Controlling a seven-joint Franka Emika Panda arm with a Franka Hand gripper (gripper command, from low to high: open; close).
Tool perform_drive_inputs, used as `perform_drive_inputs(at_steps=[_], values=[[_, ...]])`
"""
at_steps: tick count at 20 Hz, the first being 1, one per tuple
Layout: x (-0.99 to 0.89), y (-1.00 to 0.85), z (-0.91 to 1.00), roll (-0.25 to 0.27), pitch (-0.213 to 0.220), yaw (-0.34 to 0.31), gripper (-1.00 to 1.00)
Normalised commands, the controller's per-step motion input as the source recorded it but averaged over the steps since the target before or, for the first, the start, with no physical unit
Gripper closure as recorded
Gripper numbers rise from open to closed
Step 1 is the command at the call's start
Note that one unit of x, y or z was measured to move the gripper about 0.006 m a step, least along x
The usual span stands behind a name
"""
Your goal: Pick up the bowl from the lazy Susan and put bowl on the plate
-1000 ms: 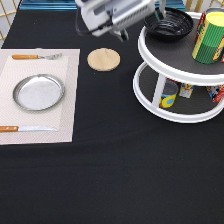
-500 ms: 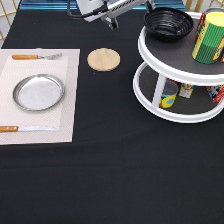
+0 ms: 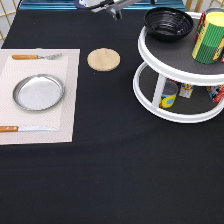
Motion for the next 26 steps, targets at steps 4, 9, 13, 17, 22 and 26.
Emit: perform_drive_inputs(at_steps=[4, 9, 13, 17, 22, 26], values=[[-0.59, 0.51, -0.21, -0.170, -0.058, -0.042, -1.00], [-0.45, 0.08, -0.38, -0.119, -0.062, -0.058, -1.00], [-0.25, -0.05, -0.41, -0.067, -0.064, -0.042, -1.00], [-0.23, 0.04, -0.35, -0.066, -0.055, -0.041, -1.00], [-0.29, 0.26, -0.08, -0.107, -0.062, -0.041, 1.00], [-0.20, 0.23, 0.03, -0.106, -0.043, -0.029, 1.00]])
